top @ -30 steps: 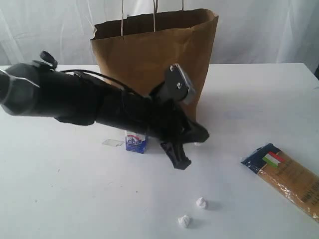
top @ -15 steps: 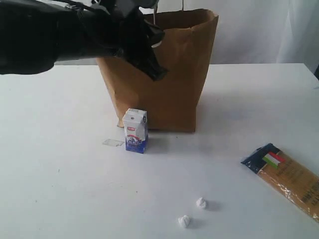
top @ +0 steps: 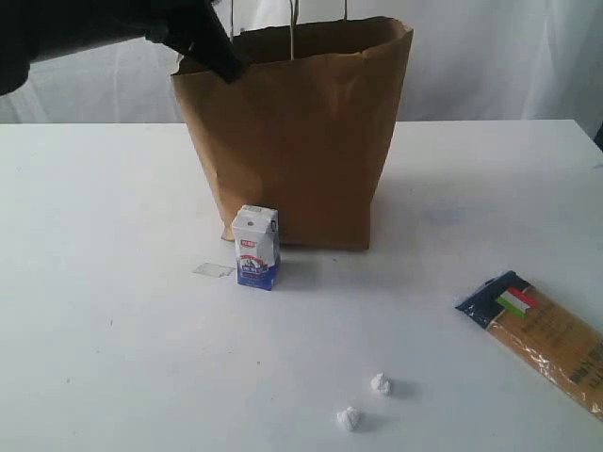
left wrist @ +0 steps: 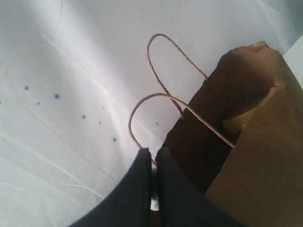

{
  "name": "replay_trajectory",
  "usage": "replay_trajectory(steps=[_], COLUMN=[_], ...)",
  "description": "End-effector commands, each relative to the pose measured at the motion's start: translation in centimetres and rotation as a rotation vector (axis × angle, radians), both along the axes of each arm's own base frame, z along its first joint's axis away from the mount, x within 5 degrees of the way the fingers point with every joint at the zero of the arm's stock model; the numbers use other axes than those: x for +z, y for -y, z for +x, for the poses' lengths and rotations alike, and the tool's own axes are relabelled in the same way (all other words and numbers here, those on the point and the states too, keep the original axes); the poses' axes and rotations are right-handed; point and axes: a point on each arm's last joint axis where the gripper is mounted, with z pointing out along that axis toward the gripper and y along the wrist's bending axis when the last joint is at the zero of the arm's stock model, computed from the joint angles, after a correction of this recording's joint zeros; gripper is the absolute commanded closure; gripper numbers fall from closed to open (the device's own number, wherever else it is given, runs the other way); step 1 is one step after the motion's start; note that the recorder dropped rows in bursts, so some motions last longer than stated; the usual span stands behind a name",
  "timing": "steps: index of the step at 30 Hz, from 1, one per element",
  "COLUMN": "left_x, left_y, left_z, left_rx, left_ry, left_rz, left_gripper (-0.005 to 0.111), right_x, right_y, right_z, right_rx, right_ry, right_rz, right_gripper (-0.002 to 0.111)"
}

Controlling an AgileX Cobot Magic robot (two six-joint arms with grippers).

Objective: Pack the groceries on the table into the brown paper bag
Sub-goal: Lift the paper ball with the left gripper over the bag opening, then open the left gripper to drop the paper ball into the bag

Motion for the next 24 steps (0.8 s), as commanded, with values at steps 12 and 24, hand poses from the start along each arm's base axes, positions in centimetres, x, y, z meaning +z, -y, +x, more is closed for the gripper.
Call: replay_trajectory(steps=[12,24], left_x=[-3.4,-4.5], left_y=[-4.3,-3.4], left_z=[5.1,6.6], left_rx=[0.065,0.085], left_ry=[-0.246,-0.36], left_rz=[-0.2,-0.328], left_gripper=[0.107,0.107], right_x=[-0.1,-0.1], right_y=[0.0,0.0], right_z=[0.0,0.0], right_rx=[0.004,0.004], right_ry=[0.012,0.012], right_rz=[-0.007,-0.007], right_gripper=[0.108,0.108])
